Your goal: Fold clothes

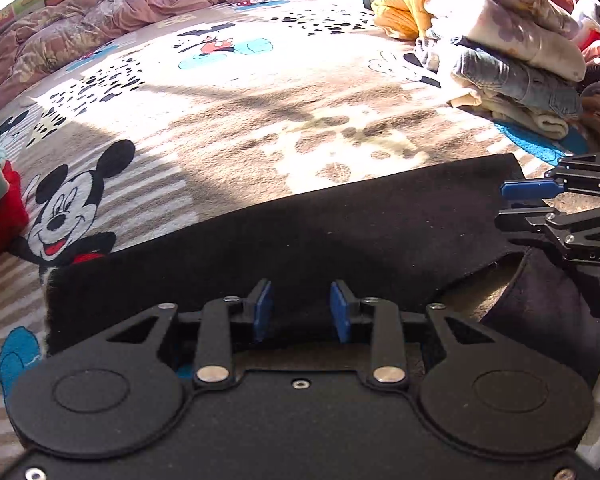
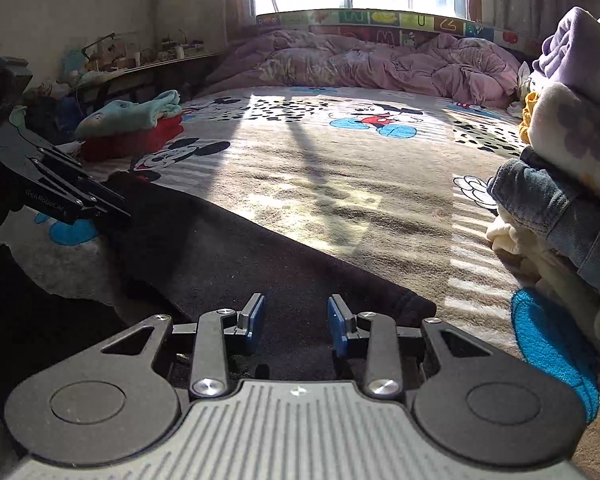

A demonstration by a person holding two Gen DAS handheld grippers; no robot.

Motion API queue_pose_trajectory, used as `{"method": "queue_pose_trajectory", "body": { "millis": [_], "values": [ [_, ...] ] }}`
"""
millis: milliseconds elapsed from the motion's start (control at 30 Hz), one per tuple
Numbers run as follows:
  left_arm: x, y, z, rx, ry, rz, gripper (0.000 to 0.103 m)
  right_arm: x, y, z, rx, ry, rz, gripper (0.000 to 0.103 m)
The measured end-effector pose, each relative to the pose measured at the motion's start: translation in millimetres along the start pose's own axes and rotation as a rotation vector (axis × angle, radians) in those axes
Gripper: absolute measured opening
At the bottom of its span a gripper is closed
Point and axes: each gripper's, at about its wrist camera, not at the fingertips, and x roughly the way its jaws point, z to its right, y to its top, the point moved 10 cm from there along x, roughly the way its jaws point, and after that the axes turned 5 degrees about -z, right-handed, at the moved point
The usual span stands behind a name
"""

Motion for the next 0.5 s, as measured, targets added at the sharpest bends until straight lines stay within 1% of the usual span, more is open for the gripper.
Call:
{"method": "queue_pose_trajectory", "body": {
  "millis": [33, 67, 100, 133, 200, 267, 333, 400, 500],
  "values": [
    [8.9, -4.9, 8.7, 0.035, 0.018, -0.034, 0.031, 4.5, -4.2, 0.6, -0.01, -0.018, -0.024, 0.035],
    [15.7, -8.9, 13.1, 0.064, 0.045, -0.051, 0.031, 8.6, -8.9, 4.3, -0.008, -0.036, -0.04, 0.034],
    [16.9, -9.6, 14.7, 0.075, 0.057, -0.047, 0.031, 10.2, -11.4, 8.3, 0.008, -0.039, -0.039, 0.034],
    [13.6, -8.2, 12.9, 0.064, 0.051, -0.043, 0.031, 8.8, -11.5, 11.5, 0.03, -0.03, -0.031, 0.034],
    [3.1, -3.5, 5.2, 0.018, 0.025, -0.034, 0.032, 1.4, -11.8, 18.5, 0.044, -0.043, -0.007, 0.034],
    [-10.8, -1.3, -3.3, -0.013, 0.021, -0.013, 0.032, -8.5, -14.9, 25.8, 0.08, -0.03, 0.017, 0.034],
    [-24.1, -5.3, -14.0, -0.034, 0.041, -0.007, 0.032, -20.4, -19.9, 33.3, 0.137, -0.007, 0.038, 0.034],
    [-39.3, -14.3, -26.8, -0.077, 0.062, -0.006, 0.032, -32.6, -26.0, 41.0, 0.198, 0.013, 0.055, 0.036],
    [-61.6, -31.1, -48.1, -0.145, 0.097, -0.005, 0.032, -48.3, -38.5, 50.9, 0.281, 0.032, 0.063, 0.036]
  ]
}}
